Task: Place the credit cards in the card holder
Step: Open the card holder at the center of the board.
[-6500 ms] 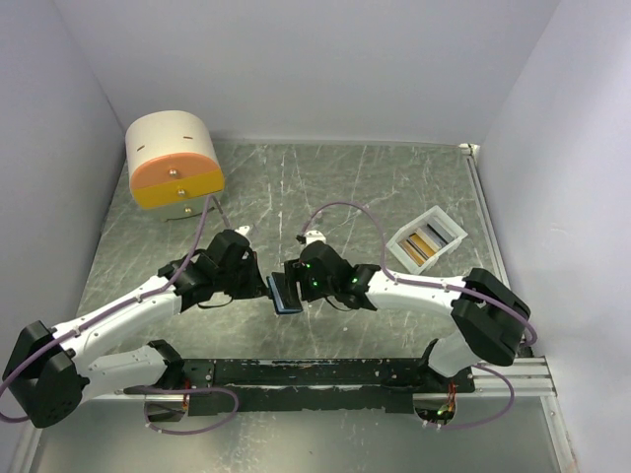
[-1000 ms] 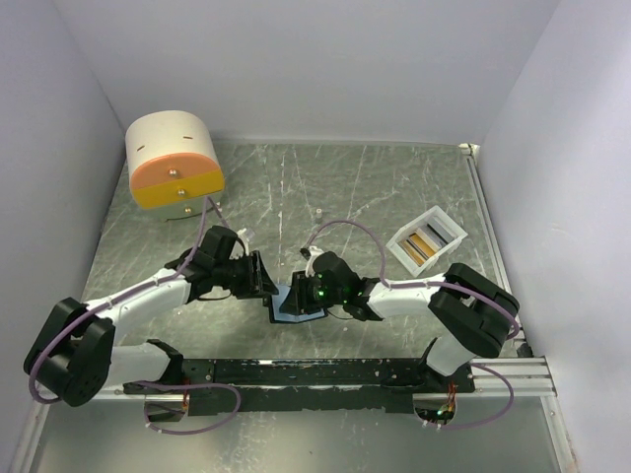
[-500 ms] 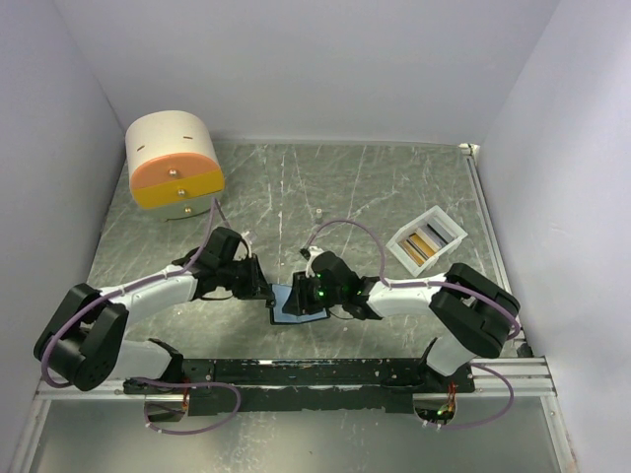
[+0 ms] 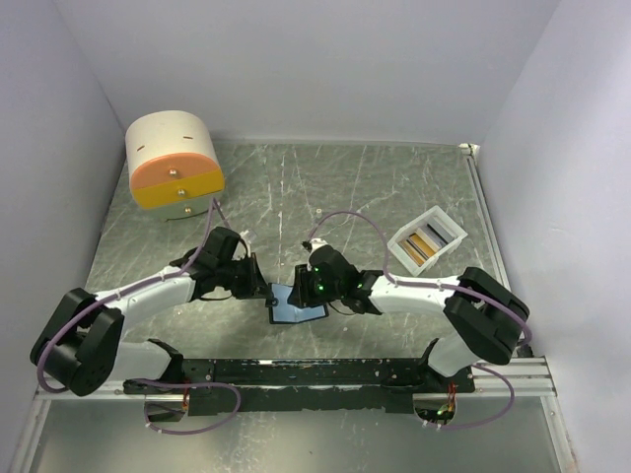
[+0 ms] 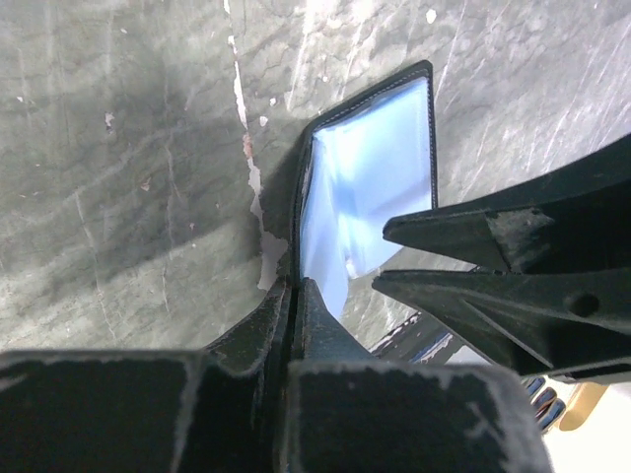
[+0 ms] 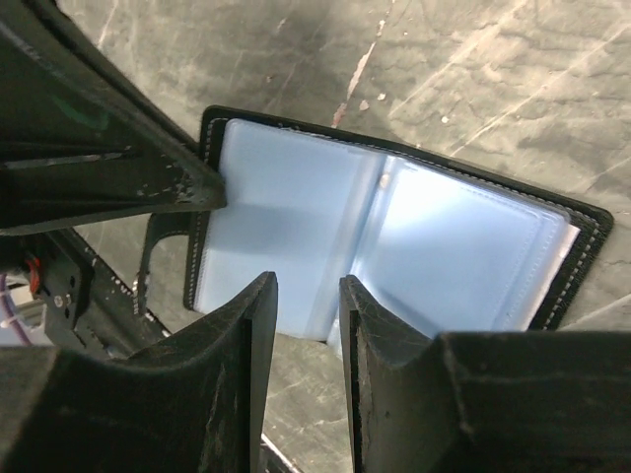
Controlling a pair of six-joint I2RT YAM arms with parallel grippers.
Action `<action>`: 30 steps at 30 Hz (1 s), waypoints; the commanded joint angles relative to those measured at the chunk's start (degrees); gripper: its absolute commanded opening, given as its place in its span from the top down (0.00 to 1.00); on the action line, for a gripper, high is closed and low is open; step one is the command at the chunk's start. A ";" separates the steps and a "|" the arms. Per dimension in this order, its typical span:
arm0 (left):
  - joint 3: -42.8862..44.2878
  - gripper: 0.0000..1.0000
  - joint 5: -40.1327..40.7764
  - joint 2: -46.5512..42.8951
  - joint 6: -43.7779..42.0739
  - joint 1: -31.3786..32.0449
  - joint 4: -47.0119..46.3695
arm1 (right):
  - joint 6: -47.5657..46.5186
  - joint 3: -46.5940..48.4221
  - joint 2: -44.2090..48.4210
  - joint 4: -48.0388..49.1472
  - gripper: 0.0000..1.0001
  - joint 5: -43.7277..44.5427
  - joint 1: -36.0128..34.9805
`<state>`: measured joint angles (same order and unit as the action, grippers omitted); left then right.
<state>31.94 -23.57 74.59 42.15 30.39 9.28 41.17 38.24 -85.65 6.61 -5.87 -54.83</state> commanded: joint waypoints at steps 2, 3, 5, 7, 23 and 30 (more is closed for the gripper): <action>0.48 0.93 1.43 -2.19 -1.59 -0.39 1.32 | -1.90 1.49 -2.39 -3.71 0.68 3.08 0.16; 0.57 0.93 1.77 -2.26 -1.82 -0.35 1.85 | -1.81 1.29 -2.71 -3.67 0.68 3.37 0.16; 0.66 0.93 2.36 -2.31 -2.17 -0.34 2.82 | -1.54 0.46 -2.98 -3.46 0.68 4.35 0.14; 0.60 0.93 2.48 -2.46 -2.41 -0.39 3.27 | -1.68 0.38 -3.32 -4.00 0.68 5.42 0.14; 4.17 0.93 1.80 -6.80 -5.19 -0.33 10.15 | -14.25 15.97 2.34 -27.78 0.65 36.45 0.73; 5.10 0.93 0.07 -8.03 -6.46 -0.36 11.73 | -24.98 23.80 -1.41 -36.58 0.62 52.96 6.97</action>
<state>35.24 -21.87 67.66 37.28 30.39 19.16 24.23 58.94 -84.82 -22.15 33.28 -51.35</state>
